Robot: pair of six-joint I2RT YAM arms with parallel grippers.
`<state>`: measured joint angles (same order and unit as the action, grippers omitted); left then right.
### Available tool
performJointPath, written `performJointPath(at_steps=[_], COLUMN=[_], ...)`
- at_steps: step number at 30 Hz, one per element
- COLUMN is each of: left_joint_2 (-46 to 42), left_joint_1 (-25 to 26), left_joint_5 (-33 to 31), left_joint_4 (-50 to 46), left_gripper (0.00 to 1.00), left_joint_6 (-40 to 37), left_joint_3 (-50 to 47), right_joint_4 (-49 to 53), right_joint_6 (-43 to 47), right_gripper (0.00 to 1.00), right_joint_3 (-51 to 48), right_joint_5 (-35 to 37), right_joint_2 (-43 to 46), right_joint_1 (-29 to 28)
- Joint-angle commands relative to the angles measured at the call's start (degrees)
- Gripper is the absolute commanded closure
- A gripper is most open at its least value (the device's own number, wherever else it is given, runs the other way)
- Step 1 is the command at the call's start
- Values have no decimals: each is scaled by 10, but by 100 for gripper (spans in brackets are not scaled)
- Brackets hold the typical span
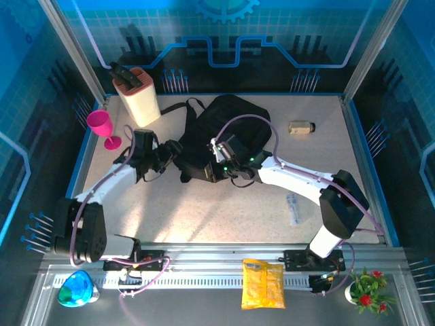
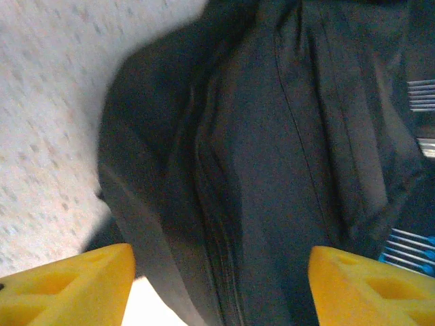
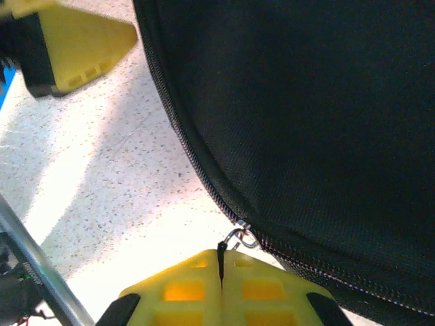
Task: Pack the student bag
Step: Zip the student bag at the center of the table.
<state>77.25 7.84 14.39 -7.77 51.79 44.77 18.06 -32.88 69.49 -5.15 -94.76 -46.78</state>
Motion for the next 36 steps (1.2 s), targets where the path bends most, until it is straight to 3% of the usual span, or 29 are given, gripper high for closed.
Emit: performJointPath(at_steps=[1, 6, 12, 17, 25, 33, 36], left_joint_2=[-8, 36, 92, 110, 121, 114, 111], left_joint_1=[23, 48, 55, 54, 53, 54, 57], left_joint_5=[60, 81, 54, 17, 8, 37, 46], left_joint_4=[59, 107, 102, 82, 62, 32, 13], left_gripper=[28, 31, 71, 88, 94, 95, 96], left_joint_6=[73, 100, 94, 66, 38, 4, -15], left_joint_3=[-45, -34, -17, -13, -14, -12, -16], right_joint_4=[-21, -10, 14, 46, 88, 150, 176], right_joint_6=[9, 14, 12, -11, -49, -12, 43], right_gripper=[100, 100, 100, 100, 100, 100, 100], right_joint_3=[24, 11, -12, -62, -108, -30, 16], right_joint_5=[-35, -38, -11, 42, 91, 146, 165], right_joint_2=[-7, -2, 14, 34, 65, 27, -2], right_joint_1=[-8, -9, -7, 21, 114, 153, 152])
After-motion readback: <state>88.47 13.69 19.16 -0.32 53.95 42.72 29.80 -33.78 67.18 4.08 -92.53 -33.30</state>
